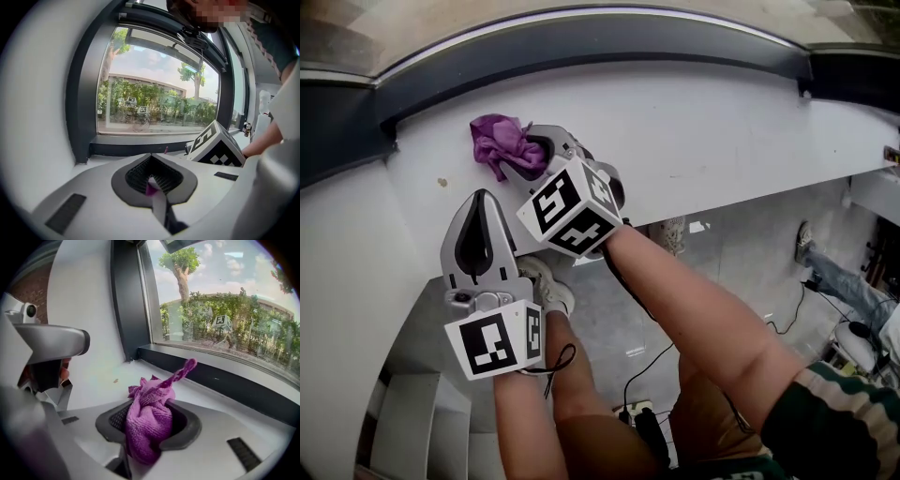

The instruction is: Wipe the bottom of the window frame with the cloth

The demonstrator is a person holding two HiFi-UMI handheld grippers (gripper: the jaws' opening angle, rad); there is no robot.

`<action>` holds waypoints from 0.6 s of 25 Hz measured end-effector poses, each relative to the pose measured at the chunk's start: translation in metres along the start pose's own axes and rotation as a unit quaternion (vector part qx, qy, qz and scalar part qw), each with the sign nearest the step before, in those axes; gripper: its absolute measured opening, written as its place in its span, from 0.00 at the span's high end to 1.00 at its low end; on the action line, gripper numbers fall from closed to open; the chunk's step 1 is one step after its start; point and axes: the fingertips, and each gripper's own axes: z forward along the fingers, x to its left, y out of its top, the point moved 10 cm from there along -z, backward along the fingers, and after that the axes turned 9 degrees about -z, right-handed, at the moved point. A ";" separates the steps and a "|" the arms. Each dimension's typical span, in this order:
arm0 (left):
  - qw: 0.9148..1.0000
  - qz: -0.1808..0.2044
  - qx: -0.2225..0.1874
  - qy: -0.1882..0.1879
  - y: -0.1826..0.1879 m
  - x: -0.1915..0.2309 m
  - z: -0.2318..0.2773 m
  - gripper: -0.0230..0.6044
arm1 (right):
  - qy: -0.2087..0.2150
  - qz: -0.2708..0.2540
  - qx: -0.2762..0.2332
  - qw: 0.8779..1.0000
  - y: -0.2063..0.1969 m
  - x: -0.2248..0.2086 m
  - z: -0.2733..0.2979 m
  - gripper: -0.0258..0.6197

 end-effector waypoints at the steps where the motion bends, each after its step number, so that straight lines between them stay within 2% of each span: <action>1: 1.000 0.001 0.001 -0.002 0.001 -0.004 0.002 0.96 | -0.001 0.002 0.001 1.000 -0.003 -0.003 -0.004 0.72; 15: 0.999 0.026 0.008 -0.038 0.001 -0.066 0.033 0.96 | -0.026 0.019 0.007 0.999 -0.046 -0.046 -0.050 0.72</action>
